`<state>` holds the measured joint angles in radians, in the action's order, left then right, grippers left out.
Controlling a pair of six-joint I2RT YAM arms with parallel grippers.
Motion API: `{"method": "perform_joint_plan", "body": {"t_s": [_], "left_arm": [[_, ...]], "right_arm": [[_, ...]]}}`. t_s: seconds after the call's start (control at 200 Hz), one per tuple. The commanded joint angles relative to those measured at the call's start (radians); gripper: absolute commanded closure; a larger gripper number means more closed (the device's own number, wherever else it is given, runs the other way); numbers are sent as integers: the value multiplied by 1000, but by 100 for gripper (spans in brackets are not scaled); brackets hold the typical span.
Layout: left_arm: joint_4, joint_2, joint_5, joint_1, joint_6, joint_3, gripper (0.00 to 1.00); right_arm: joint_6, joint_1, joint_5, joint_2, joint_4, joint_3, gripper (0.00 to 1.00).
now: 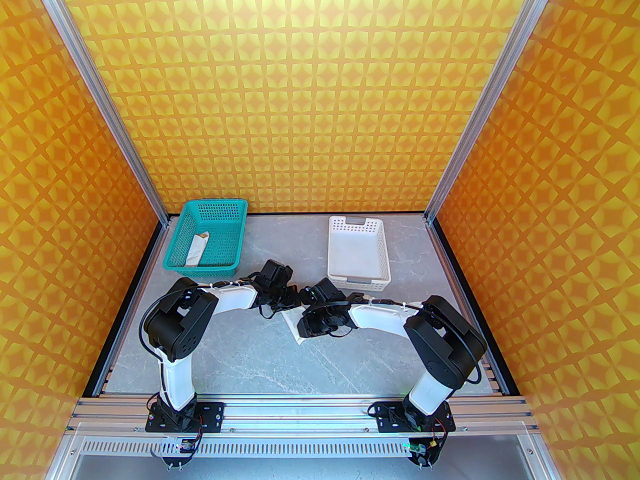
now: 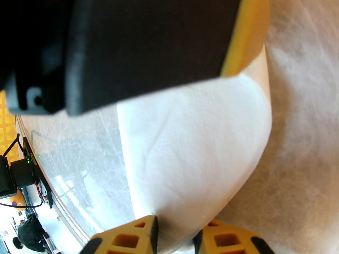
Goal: Place the utensils on the paper napkin and roll it up
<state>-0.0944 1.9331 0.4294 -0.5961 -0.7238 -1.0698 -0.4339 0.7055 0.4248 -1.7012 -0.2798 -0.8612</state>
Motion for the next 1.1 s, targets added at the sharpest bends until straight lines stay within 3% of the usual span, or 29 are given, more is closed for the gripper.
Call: {"method": "perform_joint_plan", "body": {"t_s": [0.0,0.505,0.665,0.855,1.095], "left_arm": [[-27,28,-21,-6,19,-16,100],[-49,-2,-17,-6,34,-40,99],[-100,-39,-17,-6,59,-84,89],[-196,-106,-17,5,116,-151,67],[-238,-296,-17,83,136,-90,53]], "right_arm": [[-16,3,62,5,3,24,74],[-34,-13,109,1,101,117,88],[-43,-27,119,2,143,153,91],[-49,-37,125,1,170,174,93],[-61,-47,138,-1,203,188,95]]}}
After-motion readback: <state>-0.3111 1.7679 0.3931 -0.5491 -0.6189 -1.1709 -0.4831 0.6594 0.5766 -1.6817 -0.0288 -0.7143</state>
